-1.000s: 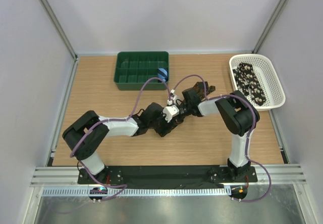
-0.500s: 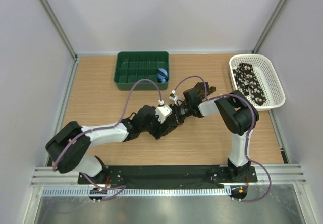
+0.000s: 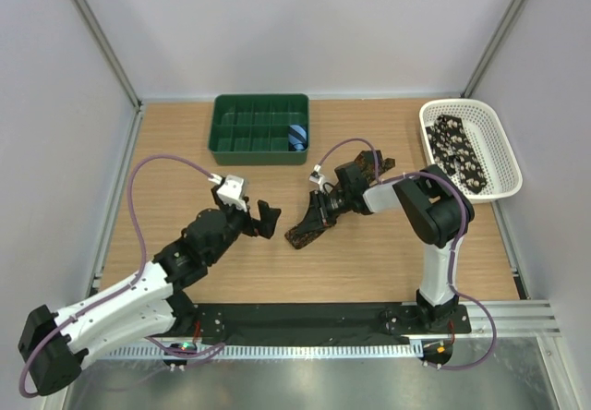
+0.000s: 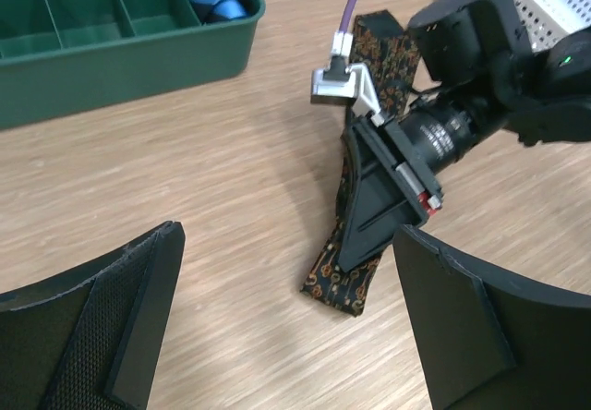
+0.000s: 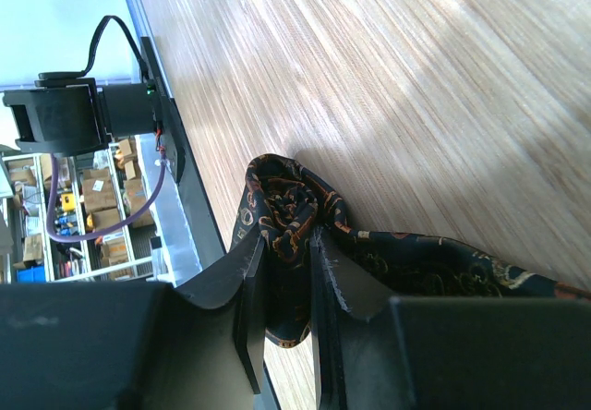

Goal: Roll the ties
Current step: Roll the tie

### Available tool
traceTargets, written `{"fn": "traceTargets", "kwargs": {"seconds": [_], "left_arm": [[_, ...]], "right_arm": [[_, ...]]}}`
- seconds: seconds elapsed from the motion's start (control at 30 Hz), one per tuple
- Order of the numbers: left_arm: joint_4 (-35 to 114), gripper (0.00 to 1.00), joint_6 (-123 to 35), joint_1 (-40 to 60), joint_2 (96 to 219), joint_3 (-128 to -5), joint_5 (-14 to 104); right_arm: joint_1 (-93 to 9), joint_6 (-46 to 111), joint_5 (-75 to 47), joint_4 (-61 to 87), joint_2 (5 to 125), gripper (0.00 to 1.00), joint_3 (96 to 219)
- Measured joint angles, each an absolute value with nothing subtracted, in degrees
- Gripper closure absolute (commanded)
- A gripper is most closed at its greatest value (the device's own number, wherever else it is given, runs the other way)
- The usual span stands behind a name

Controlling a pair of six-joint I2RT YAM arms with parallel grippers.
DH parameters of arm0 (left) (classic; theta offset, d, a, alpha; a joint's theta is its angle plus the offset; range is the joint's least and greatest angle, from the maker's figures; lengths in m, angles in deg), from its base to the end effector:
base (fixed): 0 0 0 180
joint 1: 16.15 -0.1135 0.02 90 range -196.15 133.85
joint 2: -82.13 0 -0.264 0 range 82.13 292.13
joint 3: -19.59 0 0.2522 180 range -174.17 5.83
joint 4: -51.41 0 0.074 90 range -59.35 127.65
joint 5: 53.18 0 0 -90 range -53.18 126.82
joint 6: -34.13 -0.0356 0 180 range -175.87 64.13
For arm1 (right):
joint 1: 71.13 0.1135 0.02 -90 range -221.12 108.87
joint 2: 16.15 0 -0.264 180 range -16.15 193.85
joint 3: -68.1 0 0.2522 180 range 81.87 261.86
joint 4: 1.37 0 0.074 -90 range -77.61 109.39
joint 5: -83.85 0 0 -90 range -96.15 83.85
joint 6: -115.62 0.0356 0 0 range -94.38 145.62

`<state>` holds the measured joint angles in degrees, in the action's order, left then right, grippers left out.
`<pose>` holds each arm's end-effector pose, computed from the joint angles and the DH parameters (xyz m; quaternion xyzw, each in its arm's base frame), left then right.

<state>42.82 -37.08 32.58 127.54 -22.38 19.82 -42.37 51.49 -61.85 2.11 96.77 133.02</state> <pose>0.1345 -0.1375 0.2639 0.1088 0.7667 -0.2503 0.5811 0.2928 0.1943 0.0956 -0.1751 0.8305 0.5257 0.0568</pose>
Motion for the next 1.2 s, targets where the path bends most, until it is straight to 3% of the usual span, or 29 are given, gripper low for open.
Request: {"fn": "traceTargets", "kwargs": {"seconds": [0.23,0.37,0.77,1.2], "left_arm": [[44.4,0.0,-38.6,32.5,134.2,-19.1,22.3],[41.4,0.0,-43.1,32.5,146.0,-24.5,28.2],[41.1,0.0,-51.2,32.8,160.8,-33.5,37.4],[38.1,0.11,-57.8,33.1,171.8,-38.5,40.4]], "right_arm": [[-42.4,51.5,-61.8,2.1,96.8,0.84,133.0],[-42.4,51.5,-61.8,2.1,96.8,0.84,133.0],[-42.4,51.5,-62.0,1.2,96.7,0.85,132.3],[-42.4,51.4,-62.0,1.2,96.7,0.84,132.3]]}}
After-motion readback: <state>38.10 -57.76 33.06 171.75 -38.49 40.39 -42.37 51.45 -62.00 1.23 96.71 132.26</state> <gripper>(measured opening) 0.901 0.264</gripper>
